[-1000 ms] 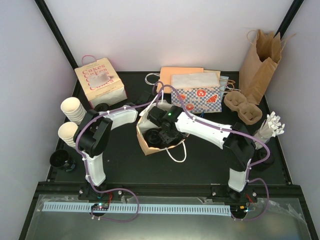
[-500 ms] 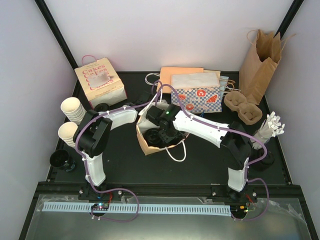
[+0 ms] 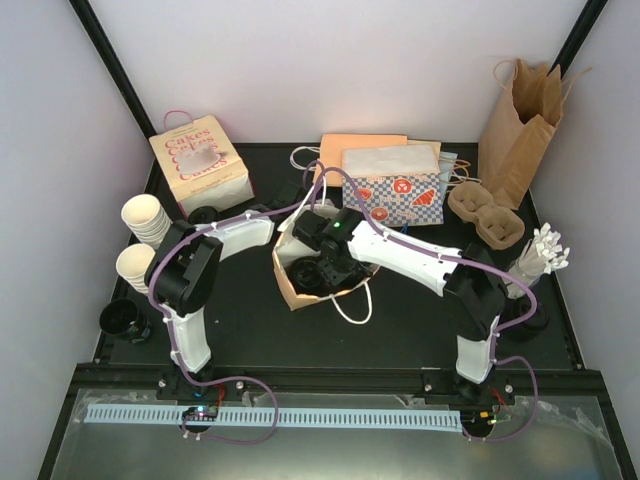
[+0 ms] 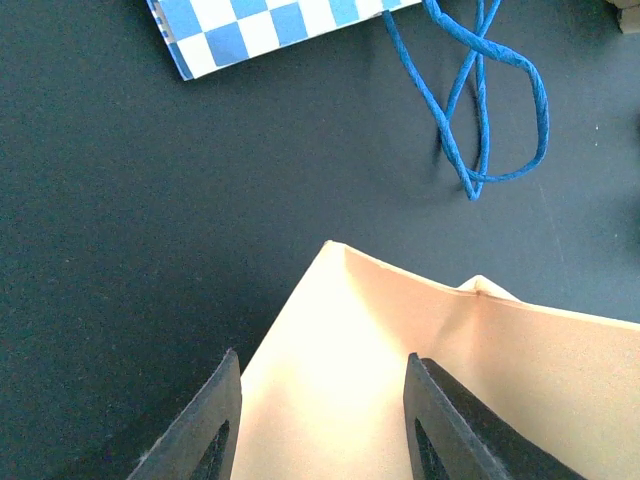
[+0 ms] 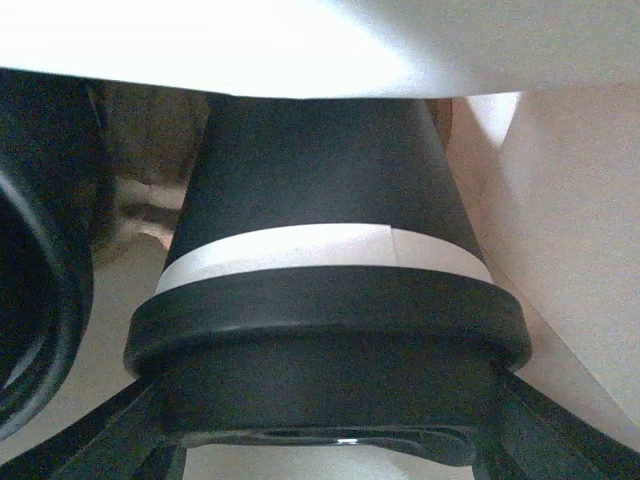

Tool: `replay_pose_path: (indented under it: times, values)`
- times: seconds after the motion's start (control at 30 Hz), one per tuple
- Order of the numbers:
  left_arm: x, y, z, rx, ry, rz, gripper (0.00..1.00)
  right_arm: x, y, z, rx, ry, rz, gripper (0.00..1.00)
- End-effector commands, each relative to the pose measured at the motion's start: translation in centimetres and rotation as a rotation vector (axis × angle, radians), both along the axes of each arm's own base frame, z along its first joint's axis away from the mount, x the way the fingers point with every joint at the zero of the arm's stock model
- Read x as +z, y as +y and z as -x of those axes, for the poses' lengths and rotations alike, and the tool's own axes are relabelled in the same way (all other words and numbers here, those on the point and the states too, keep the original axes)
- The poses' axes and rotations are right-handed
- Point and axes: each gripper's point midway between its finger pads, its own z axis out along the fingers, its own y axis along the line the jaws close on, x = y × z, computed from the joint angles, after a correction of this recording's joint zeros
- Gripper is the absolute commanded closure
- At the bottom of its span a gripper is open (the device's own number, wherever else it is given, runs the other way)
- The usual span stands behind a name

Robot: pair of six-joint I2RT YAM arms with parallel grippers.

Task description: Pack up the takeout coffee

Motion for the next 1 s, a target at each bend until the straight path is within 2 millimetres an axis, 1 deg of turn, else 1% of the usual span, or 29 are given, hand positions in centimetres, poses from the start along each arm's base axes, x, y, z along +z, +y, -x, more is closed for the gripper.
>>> replay_pose_path:
  times: [0.0,0.07,0.1,0.17,0.27,0.33,0.4,0.53,0.67,0.77,0.87,0.97]
  values:
    - [1.9,-1.0,2.4,-0.082,0.026,0.013,0.52,0.7,-1.4,-3.8,-0.075,-0.126,0.06,0.28]
    - [1.9,-0.9,2.3,-0.077,0.028,0.01,0.52,1.7,-1.8,-4.2,-0.093,-0.158,0.078,0.03]
    - [1.9,-0.8,2.3,-0.076,0.027,0.008,0.52,2.3,-2.0,-4.5,-0.103,-0.177,0.091,0.0]
    - [1.9,-0.5,2.3,-0.071,0.028,0.003,0.52,3.6,-2.2,-4.9,-0.109,-0.205,0.093,0.0]
    - [2.3,-0.2,2.0,-0.063,0.02,0.002,0.52,6.2,-2.0,-5.2,-0.115,-0.242,0.054,0.0]
    - [2.5,0.1,1.9,-0.056,0.014,-0.003,0.52,7.6,-1.9,-5.1,-0.112,-0.257,0.029,0.0]
    - [2.7,0.3,1.9,-0.052,0.011,-0.006,0.52,8.5,-2.0,-4.8,-0.107,-0.259,0.008,0.0]
    - [3.4,0.7,1.8,-0.044,-0.001,-0.005,0.51,9.1,-1.7,-3.9,-0.073,-0.222,-0.035,0.0]
    - [4.0,1.0,1.7,-0.033,-0.011,-0.005,0.46,9.5,-1.5,-3.3,-0.055,-0.205,-0.062,0.0]
    - [4.6,1.5,1.5,-0.016,-0.028,-0.013,0.42,10.3,-1.3,-3.0,-0.045,-0.204,-0.098,0.0]
    - [5.4,2.4,1.3,0.007,-0.046,-0.027,0.39,11.1,-1.2,-2.8,-0.039,-0.207,-0.123,0.0]
    - [6.4,3.7,1.1,0.04,-0.065,-0.044,0.35,11.4,-1.3,-2.6,-0.034,-0.205,-0.132,0.0]
